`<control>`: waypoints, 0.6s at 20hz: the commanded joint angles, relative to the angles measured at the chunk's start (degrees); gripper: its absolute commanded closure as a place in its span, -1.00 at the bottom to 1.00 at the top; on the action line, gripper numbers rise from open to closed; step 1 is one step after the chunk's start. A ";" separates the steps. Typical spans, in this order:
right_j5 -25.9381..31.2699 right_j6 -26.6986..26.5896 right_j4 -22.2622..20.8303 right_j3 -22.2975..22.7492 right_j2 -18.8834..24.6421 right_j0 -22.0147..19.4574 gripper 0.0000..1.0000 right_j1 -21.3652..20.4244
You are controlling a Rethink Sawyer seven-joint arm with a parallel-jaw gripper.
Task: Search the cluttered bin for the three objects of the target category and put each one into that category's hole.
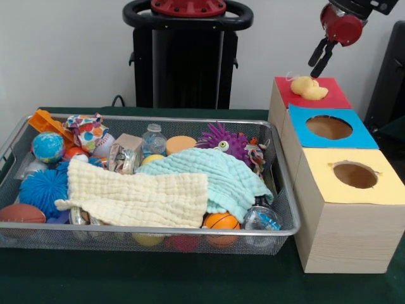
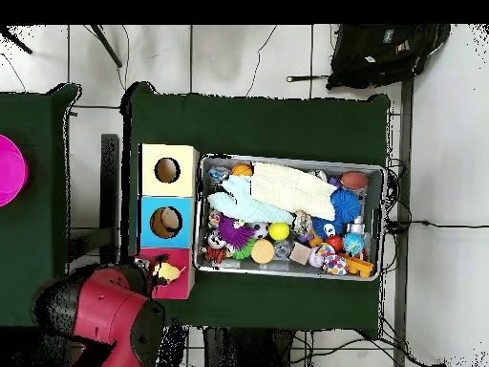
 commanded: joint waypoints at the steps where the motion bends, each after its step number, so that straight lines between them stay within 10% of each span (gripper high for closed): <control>1: -13.26 -26.73 -6.58 8.99 19.69 -13.26 -1.00 -15.20; 12: -14.11 -18.13 -15.23 9.68 25.90 -19.24 -1.00 -17.84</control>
